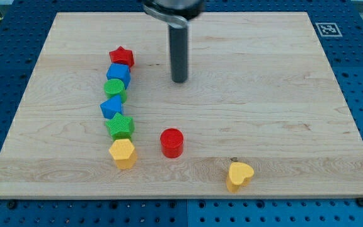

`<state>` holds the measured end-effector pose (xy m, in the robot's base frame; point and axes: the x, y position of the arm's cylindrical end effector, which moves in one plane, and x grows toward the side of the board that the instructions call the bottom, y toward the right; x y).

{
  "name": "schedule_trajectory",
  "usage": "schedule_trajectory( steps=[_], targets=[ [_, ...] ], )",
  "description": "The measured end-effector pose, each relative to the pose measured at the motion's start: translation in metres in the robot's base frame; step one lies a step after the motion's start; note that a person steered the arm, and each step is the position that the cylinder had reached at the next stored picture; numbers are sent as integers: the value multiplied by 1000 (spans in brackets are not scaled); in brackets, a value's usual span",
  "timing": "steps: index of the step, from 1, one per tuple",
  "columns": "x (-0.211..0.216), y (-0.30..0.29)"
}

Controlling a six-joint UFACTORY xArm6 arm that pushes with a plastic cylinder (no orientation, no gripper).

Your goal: Place the red circle at the top left side of the red star

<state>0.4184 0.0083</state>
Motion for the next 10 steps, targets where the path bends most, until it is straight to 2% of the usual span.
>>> schedule_trajectory(
  steps=[2,3,5,10],
  targets=[
    [116,15],
    [130,39],
    [161,45],
    [171,-3]
  ],
)
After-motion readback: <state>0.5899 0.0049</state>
